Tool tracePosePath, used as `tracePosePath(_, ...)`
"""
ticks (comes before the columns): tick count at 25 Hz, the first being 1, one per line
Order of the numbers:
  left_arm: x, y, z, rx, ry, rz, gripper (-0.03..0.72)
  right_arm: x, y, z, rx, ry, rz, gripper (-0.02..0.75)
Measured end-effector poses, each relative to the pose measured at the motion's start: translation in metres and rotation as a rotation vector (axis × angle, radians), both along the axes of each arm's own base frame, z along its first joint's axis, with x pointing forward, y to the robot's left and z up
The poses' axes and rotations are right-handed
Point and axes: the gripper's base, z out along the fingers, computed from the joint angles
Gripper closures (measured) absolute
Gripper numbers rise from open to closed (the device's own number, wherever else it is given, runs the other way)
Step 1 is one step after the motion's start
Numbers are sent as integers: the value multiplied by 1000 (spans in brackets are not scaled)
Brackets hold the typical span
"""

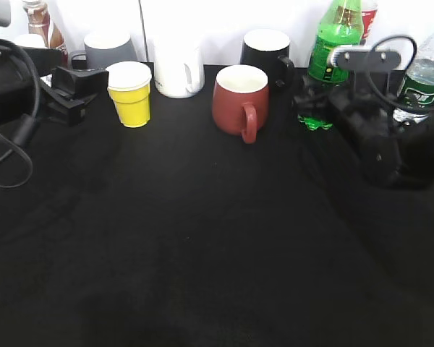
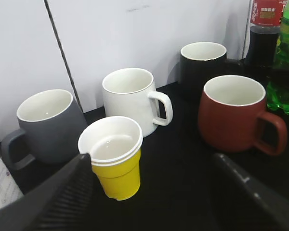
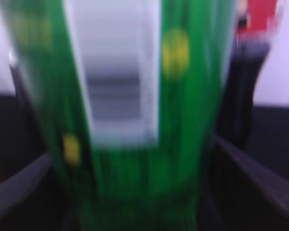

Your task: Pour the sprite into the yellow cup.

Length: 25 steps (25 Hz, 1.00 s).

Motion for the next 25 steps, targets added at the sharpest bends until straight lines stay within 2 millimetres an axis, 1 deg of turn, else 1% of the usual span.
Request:
tracePosePath(2, 0, 0, 0, 1, 2, 1, 118, -7, -1, 0, 3, 13, 17, 101)
tracePosePath(3, 0, 0, -1, 5, 9, 2, 118, -15, -3, 4, 8, 21, 27, 111)
tracePosePath(4, 0, 1, -2, 13, 24, 6, 118, -19, -4, 6, 8, 23, 29, 112)
tracePosePath(6, -1, 2, -6, 33, 64, 18, 118, -32, -8, 24, 20, 39, 36, 120)
tracePosePath(7, -2, 4, -10, 37, 110, 37, 118, -37, -9, 40, 34, 78, 50, 124)
tracePosePath(8, -3, 7, -17, 26, 220, 90, 118, -48, -8, 63, 49, 180, 84, 132)
tracePosePath(9, -3, 9, -19, 30, 259, 107, 118, -59, -9, 73, 63, 285, 105, 135)
tracePosePath(10, -6, 13, -24, 62, 440, 174, 118, -71, -10, 82, 89, 397, 120, 141)
tracePosePath(12, -12, 15, -24, 105, 677, 234, 118, -99, -9, 88, 83, 653, 188, 142)
tracePosePath(14, -25, 19, -24, 194, 901, 262, 118, -123, -10, 91, 62, 843, 244, 142)
tracePosePath(16, -42, 22, -22, 244, 1114, 275, 119, -141, -13, 103, 60, 930, 269, 144)
tracePosePath(18, -64, 26, -11, 269, 1247, 266, 122, -163, -20, 124, 40, 952, 300, 144)
tracePosePath(20, -87, 34, 12, 248, 1237, 245, 123, -195, -34, 149, -16, 955, 302, 144)
tracePosePath(21, -101, 40, 27, 218, 1174, 231, 123, -213, -45, 160, -48, 959, 264, 144)
tracePosePath(23, -136, 54, 59, 158, 977, 174, 123, -253, -69, 184, -97, 890, 198, 144)
tracePosePath(24, -159, 64, 75, 123, 842, 138, 123, -276, -80, 197, -92, 799, 191, 144)
tracePosePath(25, -175, 71, 83, 97, 751, 119, 123, -294, -89, 205, -86, 716, 186, 146)
